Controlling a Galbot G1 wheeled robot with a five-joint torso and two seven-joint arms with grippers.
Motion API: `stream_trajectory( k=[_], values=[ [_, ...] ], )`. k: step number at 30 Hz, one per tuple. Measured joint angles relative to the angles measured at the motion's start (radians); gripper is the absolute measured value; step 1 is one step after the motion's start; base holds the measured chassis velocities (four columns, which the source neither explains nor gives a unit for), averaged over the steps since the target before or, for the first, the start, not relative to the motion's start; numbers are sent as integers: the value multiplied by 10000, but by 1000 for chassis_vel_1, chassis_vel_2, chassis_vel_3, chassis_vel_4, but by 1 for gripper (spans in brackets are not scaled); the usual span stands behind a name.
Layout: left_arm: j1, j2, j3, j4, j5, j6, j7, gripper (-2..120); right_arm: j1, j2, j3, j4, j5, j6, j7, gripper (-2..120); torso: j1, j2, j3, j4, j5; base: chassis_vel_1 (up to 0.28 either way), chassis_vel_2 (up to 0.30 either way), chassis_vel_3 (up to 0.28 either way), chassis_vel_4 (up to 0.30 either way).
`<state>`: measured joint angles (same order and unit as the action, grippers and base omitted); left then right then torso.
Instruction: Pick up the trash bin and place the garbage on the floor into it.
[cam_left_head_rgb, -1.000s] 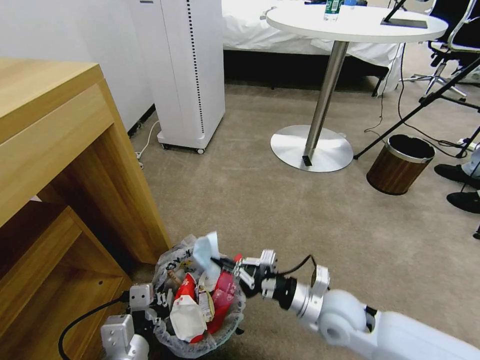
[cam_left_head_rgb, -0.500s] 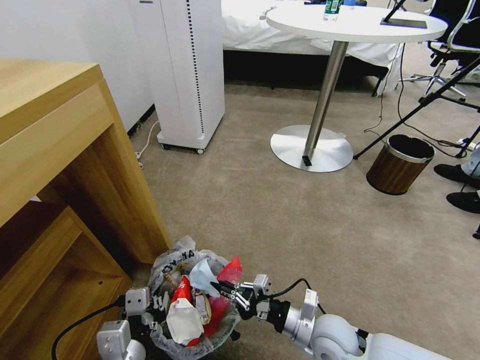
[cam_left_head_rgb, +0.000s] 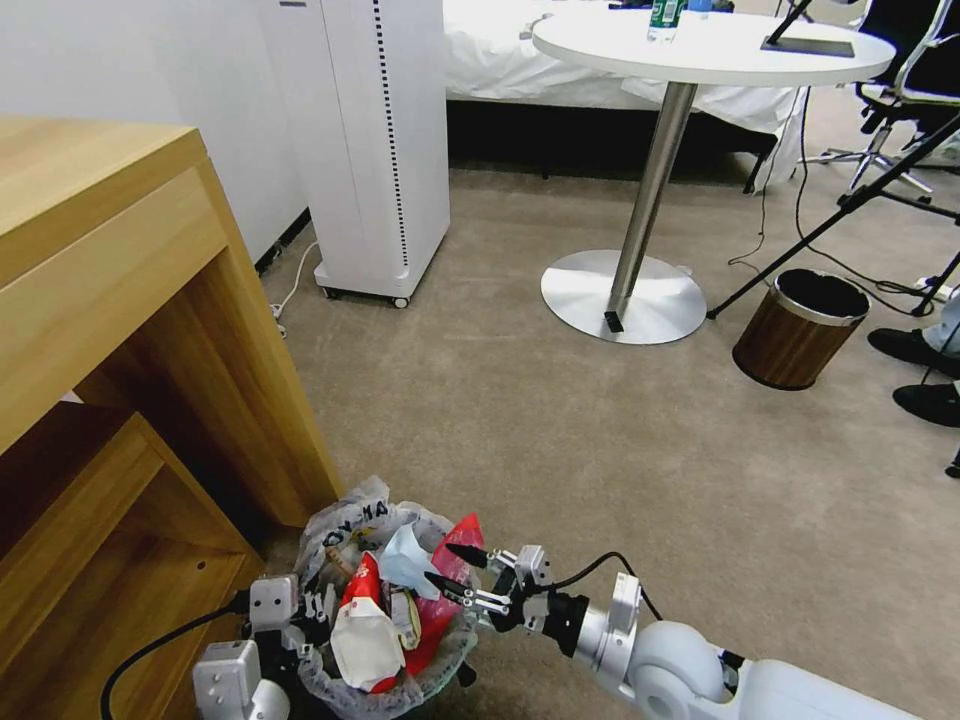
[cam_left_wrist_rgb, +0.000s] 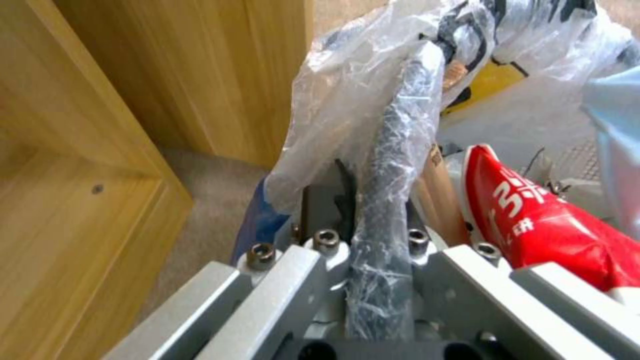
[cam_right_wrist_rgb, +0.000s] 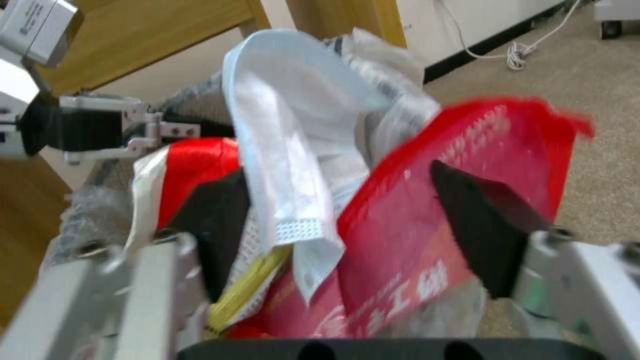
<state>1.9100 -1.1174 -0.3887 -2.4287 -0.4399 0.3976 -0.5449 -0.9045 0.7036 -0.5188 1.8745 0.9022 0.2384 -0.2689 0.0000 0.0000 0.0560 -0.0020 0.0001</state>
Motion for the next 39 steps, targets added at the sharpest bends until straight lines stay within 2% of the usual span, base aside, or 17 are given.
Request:
stream_trajectory(
  k=[1,2,3,6,14,18,21,22,25,26,28,29,32,33,35,36,39],
  values=[
    [0,-2,7,0,7,3,12,0,14,-35,25,54,59,-69,-121,78,0,0,0,0,1,0,0,0,0],
    [-100,140,-31,-34,-192,24,-16,0,77,-131,69,201,261,-319,-487,84,0,0,-1,0,-2,0,0,0,0],
    [-100,140,-31,-34,-192,24,-16,0,77,-131,69,201,261,-319,-487,84,0,0,-1,0,-2,0,0,0,0],
    [-274,411,-229,-237,-589,91,-297,0,191,-97,73,323,581,-603,-906,97,0,0,0,-4,1,0,0,0,0],
    [117,-177,-43,-129,215,91,184,0,200,76,23,258,707,-578,-1873,100,0,0,0,-1,-1,0,0,0,0],
    [277,-234,0,-75,342,83,270,0,281,191,671,314,852,-465,-2282,100,0,0,0,-1,-1,0,0,0,0],
    [190,-66,-15,-96,22,203,129,0,408,283,1973,616,1216,-351,-2314,100,0,0,1,1,-2,0,0,0,0],
    [190,-66,-15,-96,22,203,129,0,408,283,1973,616,1216,-351,-2314,100,0,0,1,1,-2,0,0,0,0],
    [42,180,-18,-154,-466,430,-243,0,237,-32,3454,845,1390,-214,-2392,100,0,0,0,0,1,0,0,0,0],
    [42,180,-18,-154,-466,430,-243,0,237,-32,3454,845,1390,-214,-2392,100,0,0,0,0,1,0,0,0,0],
    [-125,414,130,-153,-915,581,-514,0,-215,-443,4791,1074,1495,-136,-2428,100,0,0,0,-2,-2,0,0,0,0],
    [-125,414,130,-153,-915,581,-514,0,-215,-443,4791,1074,1495,-136,-2428,100,0,0,0,-2,-2,0,0,0,0],
    [-353,761,289,-105,-1208,557,-667,0,-1145,-622,6377,1220,1480,11,-2356,100,0,0,1,-2,0,0,0,0,0],
    [-353,761,289,-105,-1208,557,-667,0,-1145,-622,6377,1220,1480,11,-2356,100,0,0,1,-2,0,0,0,0,0],
    [-581,1107,331,-79,-1627,528,-903,0,-1928,-489,7415,1310,1471,13,-2249,100,0,0,0,-3,1,0,0,0,0],
    [-581,1107,331,-79,-1627,528,-903,0,-1928,-489,7415,1310,1471,13,-2249,100,0,0,0,-3,1,0,0,0,0],
    [-931,1885,350,-48,-2520,486,-1260,0,-2892,-310,8378,1334,1276,26,-2187,100,0,0,1,-1,0,0,0,0,0]
  ],
)
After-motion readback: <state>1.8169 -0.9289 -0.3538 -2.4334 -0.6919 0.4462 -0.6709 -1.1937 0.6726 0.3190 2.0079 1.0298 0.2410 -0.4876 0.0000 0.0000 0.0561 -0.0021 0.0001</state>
